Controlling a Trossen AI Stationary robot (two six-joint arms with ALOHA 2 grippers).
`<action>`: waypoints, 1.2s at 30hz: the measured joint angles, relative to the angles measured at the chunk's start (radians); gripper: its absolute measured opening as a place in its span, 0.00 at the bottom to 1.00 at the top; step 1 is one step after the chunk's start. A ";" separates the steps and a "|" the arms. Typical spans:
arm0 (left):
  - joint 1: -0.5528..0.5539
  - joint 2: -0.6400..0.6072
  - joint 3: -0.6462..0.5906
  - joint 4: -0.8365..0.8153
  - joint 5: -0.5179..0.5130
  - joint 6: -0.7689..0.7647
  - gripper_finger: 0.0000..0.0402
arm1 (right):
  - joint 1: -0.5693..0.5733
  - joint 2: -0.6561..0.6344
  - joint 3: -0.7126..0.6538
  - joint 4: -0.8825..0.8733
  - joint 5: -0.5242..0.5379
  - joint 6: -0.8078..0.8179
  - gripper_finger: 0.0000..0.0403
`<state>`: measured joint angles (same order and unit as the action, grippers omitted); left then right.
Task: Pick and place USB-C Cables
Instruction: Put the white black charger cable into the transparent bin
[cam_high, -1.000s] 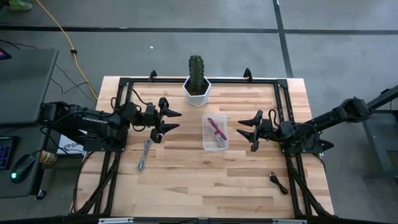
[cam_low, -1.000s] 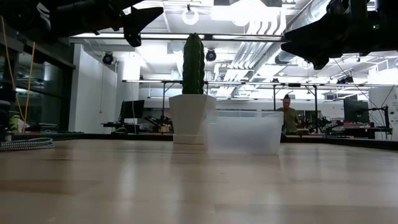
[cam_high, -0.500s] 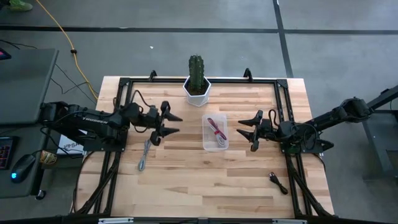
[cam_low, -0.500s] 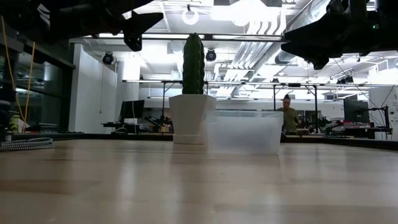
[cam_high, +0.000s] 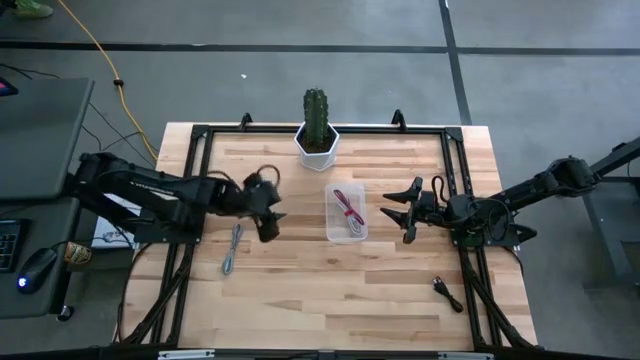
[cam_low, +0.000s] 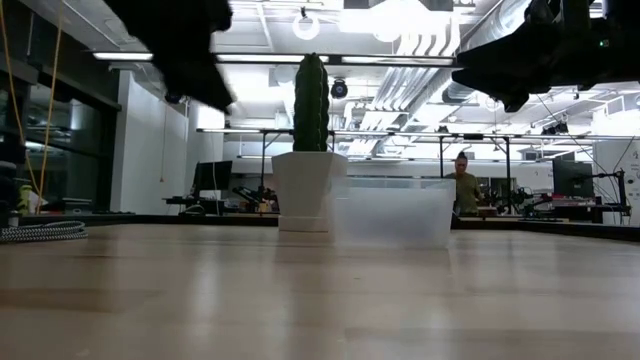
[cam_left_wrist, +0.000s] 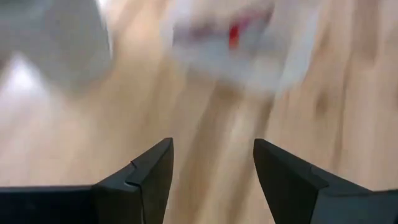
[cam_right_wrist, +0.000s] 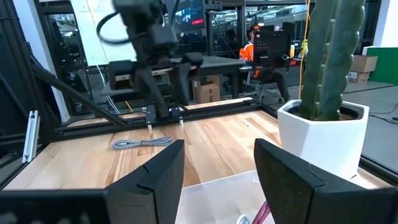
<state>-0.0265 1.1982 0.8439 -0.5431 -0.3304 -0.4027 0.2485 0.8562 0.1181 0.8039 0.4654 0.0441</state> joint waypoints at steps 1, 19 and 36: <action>-0.026 0.010 0.021 -0.093 0.004 -0.072 0.50 | 0.000 0.000 0.000 -0.001 -0.003 0.000 0.46; -0.361 0.034 -0.239 -0.370 0.189 -0.920 0.50 | 0.000 0.000 0.000 -0.015 -0.006 0.045 0.46; -0.306 0.031 -0.369 -0.189 0.245 -0.934 0.50 | 0.000 0.000 0.000 -0.022 -0.049 0.090 0.46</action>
<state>-0.3321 1.2293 0.4746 -0.7317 -0.0856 -1.3369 0.2485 0.8562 0.1181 0.7818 0.4160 0.1341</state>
